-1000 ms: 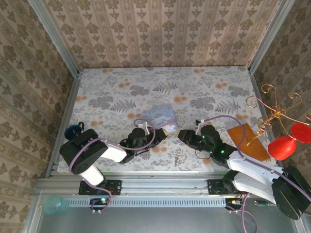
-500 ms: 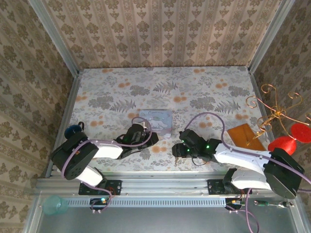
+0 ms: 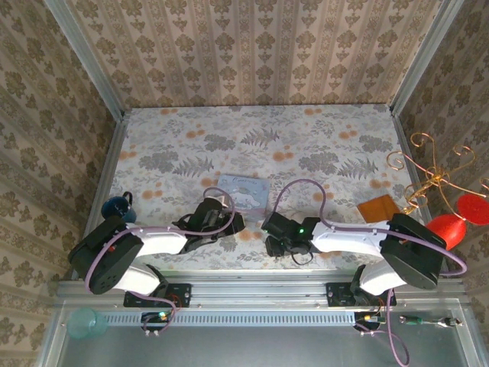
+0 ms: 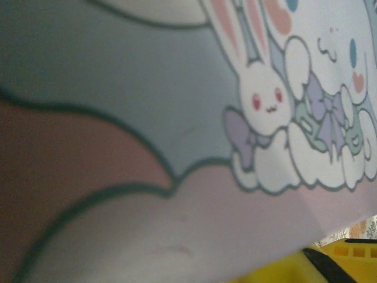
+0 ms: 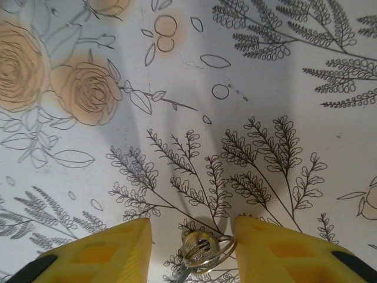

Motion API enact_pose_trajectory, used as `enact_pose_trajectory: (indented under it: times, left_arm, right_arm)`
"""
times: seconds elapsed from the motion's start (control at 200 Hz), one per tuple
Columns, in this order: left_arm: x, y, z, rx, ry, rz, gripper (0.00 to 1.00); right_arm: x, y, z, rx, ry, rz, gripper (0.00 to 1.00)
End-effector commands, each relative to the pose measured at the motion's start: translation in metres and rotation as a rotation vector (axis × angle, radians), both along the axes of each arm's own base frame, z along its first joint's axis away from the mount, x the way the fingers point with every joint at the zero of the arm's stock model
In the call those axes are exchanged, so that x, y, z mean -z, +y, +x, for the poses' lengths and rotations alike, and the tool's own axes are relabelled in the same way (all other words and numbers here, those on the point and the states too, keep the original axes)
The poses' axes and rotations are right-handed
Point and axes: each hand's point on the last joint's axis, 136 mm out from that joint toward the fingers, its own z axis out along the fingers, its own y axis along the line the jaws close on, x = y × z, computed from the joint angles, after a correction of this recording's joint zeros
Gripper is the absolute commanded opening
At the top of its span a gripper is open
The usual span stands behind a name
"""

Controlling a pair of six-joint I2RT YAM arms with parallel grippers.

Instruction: Unlock the padlock with the key

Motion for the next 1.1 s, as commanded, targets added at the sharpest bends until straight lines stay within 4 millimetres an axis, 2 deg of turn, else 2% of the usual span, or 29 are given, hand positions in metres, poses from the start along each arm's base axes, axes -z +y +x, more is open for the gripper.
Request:
enact_pose_trajectory:
  times: [0.0, 0.37, 0.595, 0.805, 0.825, 0.925, 1.095]
  left_arm:
    - [0.001, 0.005, 0.0, 0.0, -0.018, 0.004, 0.3]
    - [0.0, 0.011, -0.002, -0.008, -0.03, 0.021, 0.41]
    - [-0.005, 0.019, -0.005, 0.006, -0.067, 0.048, 0.46]
    - [-0.019, 0.025, -0.008, 0.05, -0.161, 0.053, 0.48]
    - [-0.021, 0.025, -0.009, 0.057, -0.173, 0.052, 0.48]
    - [-0.038, 0.018, -0.013, 0.132, -0.258, 0.016, 0.47]
    - [-0.077, -0.004, -0.035, 0.328, -0.494, 0.015, 0.43]
  right_arm:
    - [0.002, -0.01, 0.001, 0.027, -0.011, -0.081, 0.39]
    - [0.011, -0.009, 0.002, 0.022, -0.008, -0.121, 0.24]
    - [0.003, -0.005, 0.004, 0.019, -0.027, -0.09, 0.1]
    - [-0.02, 0.003, 0.008, 0.033, -0.071, 0.028, 0.01]
    - [-0.03, 0.006, 0.009, 0.034, -0.09, 0.069, 0.0]
    - [-0.052, 0.016, 0.014, 0.043, -0.132, 0.205, 0.0]
    - [-0.095, 0.017, 0.027, 0.133, -0.211, 0.404, 0.0]
